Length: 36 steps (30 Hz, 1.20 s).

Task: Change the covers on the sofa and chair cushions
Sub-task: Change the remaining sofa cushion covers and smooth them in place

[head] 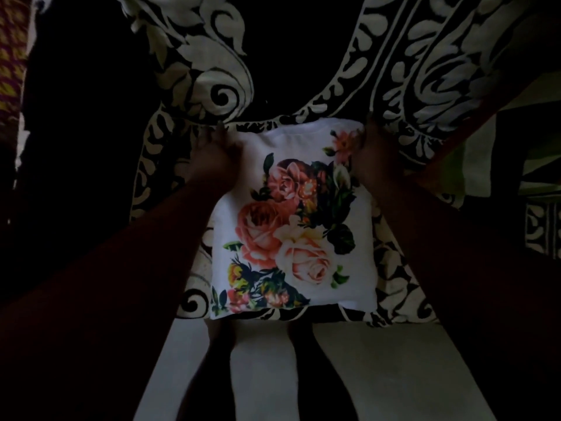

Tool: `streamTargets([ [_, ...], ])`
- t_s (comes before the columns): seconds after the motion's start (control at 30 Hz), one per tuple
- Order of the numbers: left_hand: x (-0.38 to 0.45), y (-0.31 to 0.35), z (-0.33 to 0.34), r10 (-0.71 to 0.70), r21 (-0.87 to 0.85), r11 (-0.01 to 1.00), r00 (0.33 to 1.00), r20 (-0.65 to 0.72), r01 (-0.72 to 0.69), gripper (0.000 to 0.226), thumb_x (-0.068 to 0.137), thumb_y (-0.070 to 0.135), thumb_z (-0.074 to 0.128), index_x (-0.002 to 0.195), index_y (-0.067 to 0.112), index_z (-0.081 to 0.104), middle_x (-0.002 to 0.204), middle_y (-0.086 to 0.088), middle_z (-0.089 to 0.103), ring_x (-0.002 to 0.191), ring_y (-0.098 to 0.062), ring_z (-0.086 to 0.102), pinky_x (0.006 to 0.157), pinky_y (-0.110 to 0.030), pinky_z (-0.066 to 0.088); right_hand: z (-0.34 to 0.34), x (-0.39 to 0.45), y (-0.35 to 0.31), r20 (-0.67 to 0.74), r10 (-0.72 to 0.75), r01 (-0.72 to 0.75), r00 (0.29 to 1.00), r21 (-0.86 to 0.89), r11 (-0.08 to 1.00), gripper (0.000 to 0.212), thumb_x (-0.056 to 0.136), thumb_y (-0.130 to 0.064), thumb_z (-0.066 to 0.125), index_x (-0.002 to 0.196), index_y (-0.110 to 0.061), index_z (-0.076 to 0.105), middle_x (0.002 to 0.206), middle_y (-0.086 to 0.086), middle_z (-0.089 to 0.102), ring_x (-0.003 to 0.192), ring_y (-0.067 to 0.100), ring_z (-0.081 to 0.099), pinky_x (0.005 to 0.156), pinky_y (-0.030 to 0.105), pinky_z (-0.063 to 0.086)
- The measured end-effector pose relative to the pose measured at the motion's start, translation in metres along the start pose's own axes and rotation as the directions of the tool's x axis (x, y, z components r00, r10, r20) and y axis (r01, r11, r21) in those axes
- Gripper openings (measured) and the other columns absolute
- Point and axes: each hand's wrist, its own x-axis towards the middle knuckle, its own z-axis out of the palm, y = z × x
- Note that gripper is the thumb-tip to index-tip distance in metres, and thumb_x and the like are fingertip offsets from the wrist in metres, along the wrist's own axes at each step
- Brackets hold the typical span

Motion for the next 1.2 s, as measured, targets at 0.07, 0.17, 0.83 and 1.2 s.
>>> streamTargets([
  [0.07, 0.009, -0.012, 0.003, -0.094, -0.074, 0.993, 0.995, -0.034, 0.091, 0.092, 0.088, 0.073, 0.017, 0.157, 0.015, 0.033, 0.161, -0.021, 0.031, 0.146, -0.043, 0.033, 0.117, -0.057, 0.031, -0.003, 0.01, 0.011, 0.03, 0.067, -0.068, 0.997, 0.043, 0.997, 0.058, 0.102, -0.039, 0.035, 0.143, 0.0, 0.05, 0.144, 0.023, 0.052, 0.135, 0.037, 0.047, 0.112, 0.04, 0.037],
  [0.17, 0.007, -0.006, -0.001, -0.161, -0.19, 0.971, 0.985, -0.055, 0.148, 0.073, 0.094, 0.061, 0.046, 0.15, 0.014, 0.044, 0.147, -0.022, 0.049, 0.133, -0.044, 0.05, 0.109, -0.056, 0.042, -0.009, 0.022, 0.017, 0.086, 0.197, -0.209, 0.977, 0.155, 0.966, 0.04, 0.103, -0.029, 0.053, 0.115, 0.007, 0.067, 0.118, 0.019, 0.067, 0.112, 0.033, 0.062, 0.095, 0.038, 0.049],
  [0.83, 0.013, -0.002, -0.006, -0.275, -0.44, 0.883, 0.939, -0.205, 0.162, 0.06, 0.094, 0.048, 0.06, 0.136, 0.007, 0.048, 0.138, -0.015, 0.056, 0.128, -0.035, 0.054, 0.102, -0.041, 0.045, -0.011, 0.02, 0.025, -0.078, 0.145, -0.112, 0.986, 0.323, 0.94, 0.045, 0.094, -0.032, 0.066, 0.116, 0.007, 0.06, 0.108, 0.014, 0.061, 0.093, 0.022, 0.058, 0.075, 0.028, 0.045],
  [1.2, -0.107, -0.003, 0.045, -0.311, -0.754, 0.618, 0.95, 0.022, 0.221, 0.098, 0.058, 0.09, 0.071, 0.133, 0.029, 0.056, 0.13, 0.004, 0.067, 0.12, -0.017, 0.063, 0.104, -0.046, 0.051, 0.015, -0.11, 0.003, 0.104, 0.276, -0.292, 0.956, 0.469, 0.834, 0.098, 0.083, -0.063, 0.068, 0.159, -0.019, 0.024, 0.158, 0.008, 0.039, 0.142, 0.025, 0.039, 0.101, 0.015, 0.028],
])
